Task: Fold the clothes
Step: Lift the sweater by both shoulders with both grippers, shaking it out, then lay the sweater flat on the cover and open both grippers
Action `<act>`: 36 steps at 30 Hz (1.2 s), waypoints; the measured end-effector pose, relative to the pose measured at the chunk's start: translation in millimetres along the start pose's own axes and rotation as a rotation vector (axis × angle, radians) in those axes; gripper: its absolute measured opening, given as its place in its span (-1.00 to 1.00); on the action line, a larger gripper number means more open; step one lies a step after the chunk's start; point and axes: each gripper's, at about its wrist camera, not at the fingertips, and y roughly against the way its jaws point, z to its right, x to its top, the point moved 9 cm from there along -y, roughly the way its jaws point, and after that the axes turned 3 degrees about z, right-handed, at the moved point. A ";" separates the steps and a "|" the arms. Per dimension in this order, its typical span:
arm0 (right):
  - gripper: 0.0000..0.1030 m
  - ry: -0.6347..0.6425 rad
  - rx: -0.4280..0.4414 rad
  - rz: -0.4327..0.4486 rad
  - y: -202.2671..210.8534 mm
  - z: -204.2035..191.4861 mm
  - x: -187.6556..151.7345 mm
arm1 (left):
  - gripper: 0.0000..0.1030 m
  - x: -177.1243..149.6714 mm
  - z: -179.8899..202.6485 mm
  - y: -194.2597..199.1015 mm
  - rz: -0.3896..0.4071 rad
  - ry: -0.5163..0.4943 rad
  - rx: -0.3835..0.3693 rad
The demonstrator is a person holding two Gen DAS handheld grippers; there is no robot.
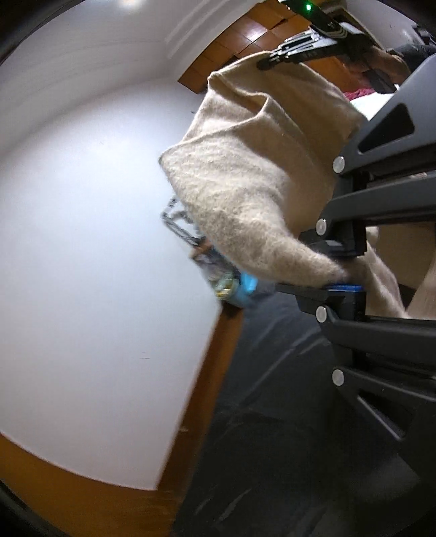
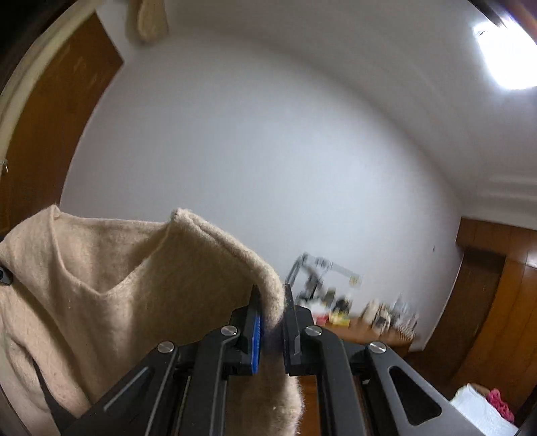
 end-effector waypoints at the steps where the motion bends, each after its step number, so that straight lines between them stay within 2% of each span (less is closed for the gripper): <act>1: -0.81 -0.013 0.001 0.030 12.3 8.6 11.5 | -0.77 5.3 9.0 16.0 0.036 -0.008 0.003; 4: -0.81 -0.061 0.005 0.110 47.3 34.4 40.6 | -0.77 21.8 36.4 68.2 0.150 -0.032 0.006; 10: -0.80 -0.097 0.020 0.236 104.3 60.8 74.0 | -0.77 41.9 87.5 158.3 0.367 -0.131 0.048; 14: -0.80 -0.101 0.048 0.301 132.3 67.1 84.5 | -0.77 36.6 83.8 226.2 0.454 -0.162 0.089; 17: -0.80 -0.094 0.088 0.317 154.3 66.6 89.1 | -0.77 29.7 77.9 274.2 0.504 -0.179 0.120; 22: -0.80 -0.042 0.152 0.306 188.1 54.2 89.3 | -0.77 14.3 58.2 297.2 0.466 -0.213 0.189; 25: -0.80 -0.003 0.185 0.265 185.5 40.3 80.8 | -0.76 12.5 48.1 278.8 0.410 -0.202 0.233; 28: -0.80 0.016 0.243 0.180 156.7 3.4 63.2 | -0.76 23.2 31.1 263.5 0.331 -0.172 0.295; 32: -0.80 0.027 0.319 0.036 75.4 -39.6 17.5 | -0.76 18.8 -18.0 207.4 0.213 -0.133 0.345; 36: -0.80 0.007 0.374 -0.114 12.2 -85.4 -24.4 | -0.76 14.5 -71.0 147.4 0.103 -0.095 0.393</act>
